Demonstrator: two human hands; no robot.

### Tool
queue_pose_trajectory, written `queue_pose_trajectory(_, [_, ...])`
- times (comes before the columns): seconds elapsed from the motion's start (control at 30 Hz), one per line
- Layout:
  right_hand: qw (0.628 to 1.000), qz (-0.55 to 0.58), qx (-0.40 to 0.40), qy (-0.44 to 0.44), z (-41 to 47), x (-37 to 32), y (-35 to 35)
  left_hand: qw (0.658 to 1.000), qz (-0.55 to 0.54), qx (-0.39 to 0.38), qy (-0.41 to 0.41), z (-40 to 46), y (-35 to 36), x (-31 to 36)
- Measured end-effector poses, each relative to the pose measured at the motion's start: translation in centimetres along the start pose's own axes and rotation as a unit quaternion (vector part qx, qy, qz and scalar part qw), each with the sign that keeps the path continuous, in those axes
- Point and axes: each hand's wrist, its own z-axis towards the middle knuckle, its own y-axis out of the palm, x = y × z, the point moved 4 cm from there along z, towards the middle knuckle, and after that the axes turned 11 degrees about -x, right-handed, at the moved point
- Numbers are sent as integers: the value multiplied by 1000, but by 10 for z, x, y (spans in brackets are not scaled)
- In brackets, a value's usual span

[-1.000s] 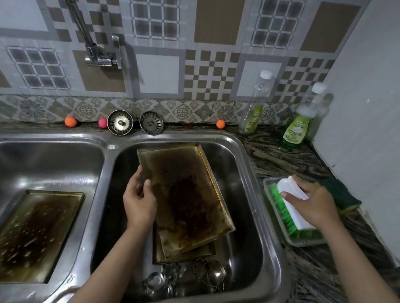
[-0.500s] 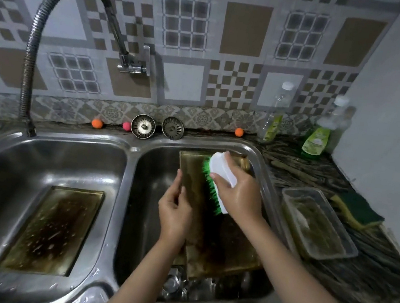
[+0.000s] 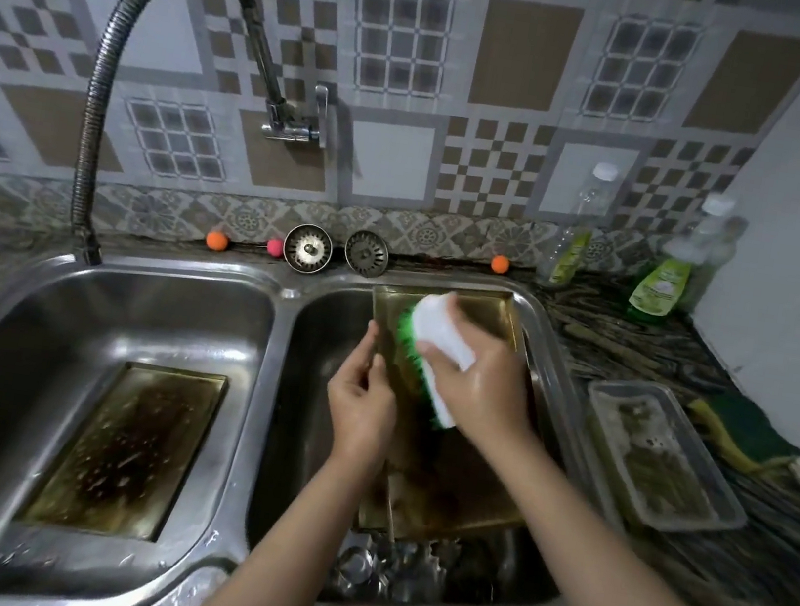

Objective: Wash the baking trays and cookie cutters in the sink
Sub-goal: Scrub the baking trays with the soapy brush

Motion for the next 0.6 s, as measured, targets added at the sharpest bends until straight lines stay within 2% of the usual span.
queue_pose_trajectory(0.07, [998, 17, -61, -27, -27, -6, 17, 1000, -18, 17, -11, 9, -10, 0])
queue_pose_trajectory(0.13, [996, 20, -85, -23, -45, 3, 9, 999, -9, 45, -6, 19, -31, 1])
queue_pose_trajectory(0.2, [998, -10, -52, 15, -28, 21, -12, 999, -6, 40, 2, 21, -37, 3])
queue_pose_trajectory(0.27, [996, -57, 11, 73, 5, 25, -31, 1000, 6, 3, 13, 12, -23, 5])
queue_pose_trajectory(0.33, [994, -46, 52, 81, 28, 7, -27, 999, 21, -25, 28, 1, -4, 6])
queue_pose_trajectory(0.47, [997, -30, -68, 11, 14, -20, 14, 998, 25, -44, 41, 0, -6, 6])
queue_pose_trajectory(0.53, [998, -30, -45, 27, 16, -4, -5, 998, 27, -34, 45, 2, -20, 7])
queue_pose_trajectory(0.6, [995, -41, 5, 92, 29, 16, -30, 997, 36, -39, 53, -1, -21, 12])
